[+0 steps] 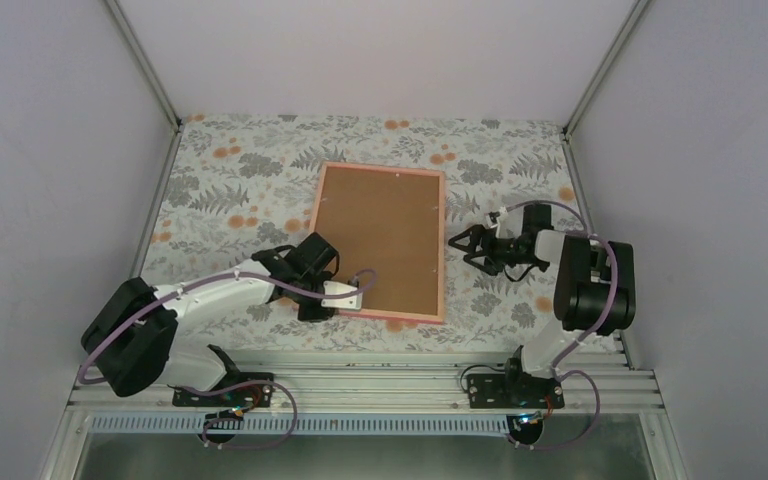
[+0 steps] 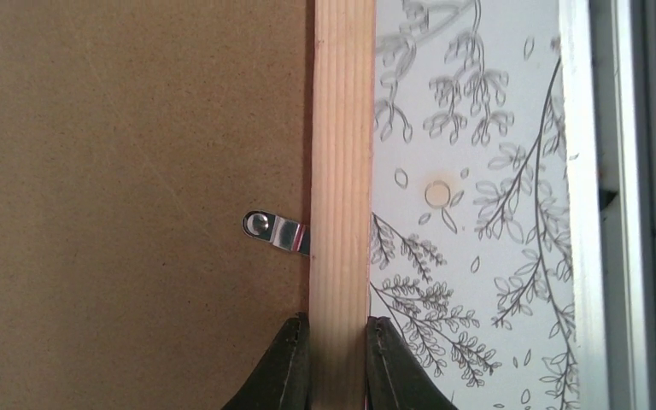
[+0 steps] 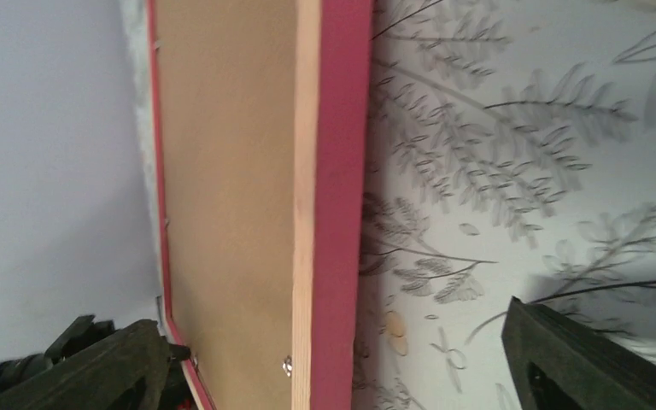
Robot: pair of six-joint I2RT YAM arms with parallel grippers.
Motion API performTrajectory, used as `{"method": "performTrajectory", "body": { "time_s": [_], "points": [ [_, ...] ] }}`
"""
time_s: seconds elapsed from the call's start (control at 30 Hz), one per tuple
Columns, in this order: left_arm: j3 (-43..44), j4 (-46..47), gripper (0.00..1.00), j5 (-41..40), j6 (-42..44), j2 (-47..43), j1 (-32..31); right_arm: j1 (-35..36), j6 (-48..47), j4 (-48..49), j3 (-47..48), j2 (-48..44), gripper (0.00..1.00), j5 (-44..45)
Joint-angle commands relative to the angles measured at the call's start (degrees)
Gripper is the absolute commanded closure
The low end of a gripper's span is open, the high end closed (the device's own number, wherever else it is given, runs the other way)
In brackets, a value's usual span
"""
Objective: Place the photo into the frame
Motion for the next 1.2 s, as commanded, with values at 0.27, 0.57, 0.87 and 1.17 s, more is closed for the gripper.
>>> {"method": "performTrajectory", "body": {
  "time_s": [0.27,0.57,0.87,1.17],
  "points": [
    [5.70,-5.34,0.98,7.25,2.21,-5.31,0.13,1.34,11.38,11.22,-2.67,8.08,0.01,-19.12],
    [6.57,-6.28,0.97,9.25,3.69,-5.19,0.13,7.94,14.40,13.52,3.34,16.96,0.15,-25.23],
    [6.37,-3.25,0.97,9.88,2.81,-3.53,0.05,8.71,20.78,18.18,6.53,22.63,0.44,-25.99],
    [5.62,-2.02,0.94,6.28,1.47,-4.52,0.04,8.68,22.29,17.21,7.75,17.64,0.72,-25.35]
  ]
}}
